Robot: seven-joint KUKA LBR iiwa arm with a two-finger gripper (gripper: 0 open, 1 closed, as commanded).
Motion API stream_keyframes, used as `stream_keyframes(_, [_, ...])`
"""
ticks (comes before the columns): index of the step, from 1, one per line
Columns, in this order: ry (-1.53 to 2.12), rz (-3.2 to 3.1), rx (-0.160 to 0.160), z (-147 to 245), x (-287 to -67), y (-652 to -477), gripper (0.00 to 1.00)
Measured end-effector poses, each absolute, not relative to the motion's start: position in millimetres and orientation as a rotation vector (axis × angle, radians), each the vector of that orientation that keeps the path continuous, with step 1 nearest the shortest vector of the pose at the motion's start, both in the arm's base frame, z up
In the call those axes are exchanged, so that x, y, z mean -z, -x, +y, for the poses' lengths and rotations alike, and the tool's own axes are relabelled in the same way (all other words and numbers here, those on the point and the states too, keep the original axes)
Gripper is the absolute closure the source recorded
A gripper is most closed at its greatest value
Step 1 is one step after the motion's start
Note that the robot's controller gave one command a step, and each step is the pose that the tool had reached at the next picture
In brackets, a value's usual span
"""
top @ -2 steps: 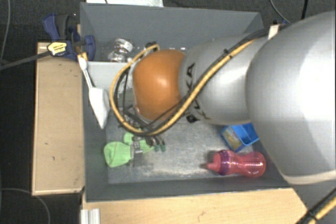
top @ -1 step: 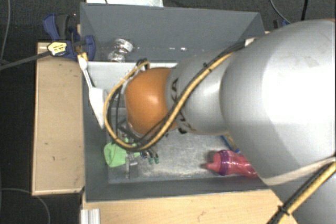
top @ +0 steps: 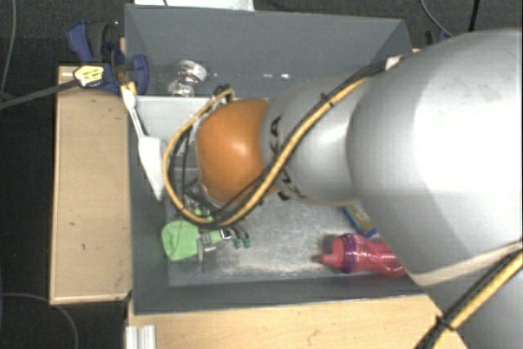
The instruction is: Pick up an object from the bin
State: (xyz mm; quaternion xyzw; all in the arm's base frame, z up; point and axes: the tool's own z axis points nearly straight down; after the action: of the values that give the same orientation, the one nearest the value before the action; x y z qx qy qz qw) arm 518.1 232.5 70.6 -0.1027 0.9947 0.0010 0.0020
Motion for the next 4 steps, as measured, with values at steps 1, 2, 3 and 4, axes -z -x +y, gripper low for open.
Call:
stream_keyframes(1, [0.293, 3.13, -0.001, 233.6, -68.6, -513.4, 0.0])
stream_keyframes(2, [0.316, 3.118, -0.007, 233.0, -71.0, -518.8, 1.0])
stream_keyframes(3, [0.316, 3.118, -0.006, 233.0, -71.0, -518.7, 1.0])
stream_keyframes(4, [0.314, 3.124, -0.004, 232.5, -75.3, -517.5, 1.0])
